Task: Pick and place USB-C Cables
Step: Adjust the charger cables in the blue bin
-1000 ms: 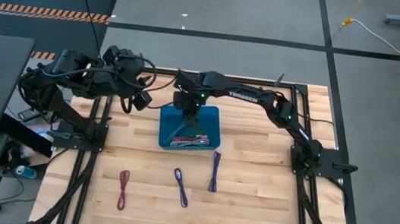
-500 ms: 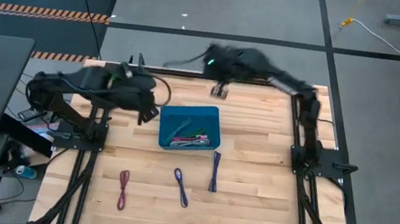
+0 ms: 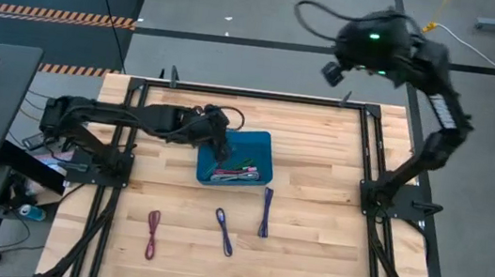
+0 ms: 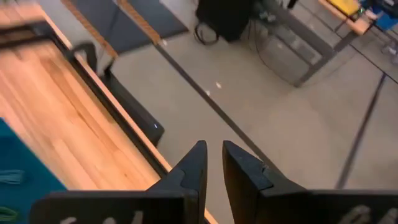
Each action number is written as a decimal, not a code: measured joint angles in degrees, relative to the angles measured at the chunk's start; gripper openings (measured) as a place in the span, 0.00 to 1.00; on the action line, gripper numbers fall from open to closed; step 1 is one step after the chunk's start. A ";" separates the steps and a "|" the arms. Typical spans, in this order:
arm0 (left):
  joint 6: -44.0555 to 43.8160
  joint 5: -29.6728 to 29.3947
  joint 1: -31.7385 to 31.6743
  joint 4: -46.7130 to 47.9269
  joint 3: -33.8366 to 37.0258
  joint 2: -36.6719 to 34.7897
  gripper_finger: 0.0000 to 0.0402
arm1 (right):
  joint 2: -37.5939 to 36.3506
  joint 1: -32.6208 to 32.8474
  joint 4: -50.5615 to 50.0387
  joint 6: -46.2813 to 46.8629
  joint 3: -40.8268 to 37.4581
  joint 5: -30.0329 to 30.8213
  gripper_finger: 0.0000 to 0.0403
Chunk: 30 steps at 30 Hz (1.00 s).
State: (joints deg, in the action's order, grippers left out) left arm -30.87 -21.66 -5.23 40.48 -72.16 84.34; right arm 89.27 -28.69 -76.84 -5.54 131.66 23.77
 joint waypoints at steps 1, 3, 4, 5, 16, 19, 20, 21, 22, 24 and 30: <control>-1.08 1.05 -1.33 0.43 1.09 0.06 0.33 | -1.18 0.03 0.00 0.04 0.00 -0.79 0.14; -2.11 3.28 -3.59 1.15 3.39 0.06 0.34 | -3.32 0.17 -0.03 0.04 0.00 -3.15 0.14; -2.81 4.14 -4.47 0.46 4.51 0.06 0.35 | -4.18 0.20 -0.04 0.04 0.00 -4.91 0.14; -3.25 4.86 -5.31 0.22 5.57 0.06 0.37 | -4.96 0.24 0.04 0.04 0.00 -6.71 0.14; -7.79 15.90 -7.51 -16.58 16.15 0.06 0.58 | -8.71 0.54 0.65 -0.17 -0.04 -13.31 0.14; -8.74 15.84 -7.53 -16.18 17.42 0.06 0.59 | -8.71 0.55 0.97 -0.38 -0.04 -13.33 0.14; -8.74 15.82 -7.52 -16.30 17.77 0.06 0.59 | -8.70 0.55 0.98 -0.45 -0.04 -13.35 0.14; -8.74 15.76 -7.45 -16.41 18.17 0.17 0.58 | -8.56 0.55 1.11 -0.46 -0.04 -13.36 0.14; -8.72 15.71 -7.30 -16.22 18.25 0.82 0.58 | -8.46 0.54 1.42 -0.43 -0.04 -13.38 0.14; -8.49 15.77 -7.01 -15.88 18.25 2.23 0.58 | -8.14 0.55 1.31 -0.43 -0.07 -13.40 0.14; -7.50 17.41 -5.39 -18.36 18.18 9.38 0.58 | -7.13 0.55 1.38 -0.19 -0.07 -13.78 0.14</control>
State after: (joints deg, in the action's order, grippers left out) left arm -38.37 -4.26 -10.62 22.12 -53.98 93.73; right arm 82.14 -28.14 -75.46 -5.73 131.59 9.99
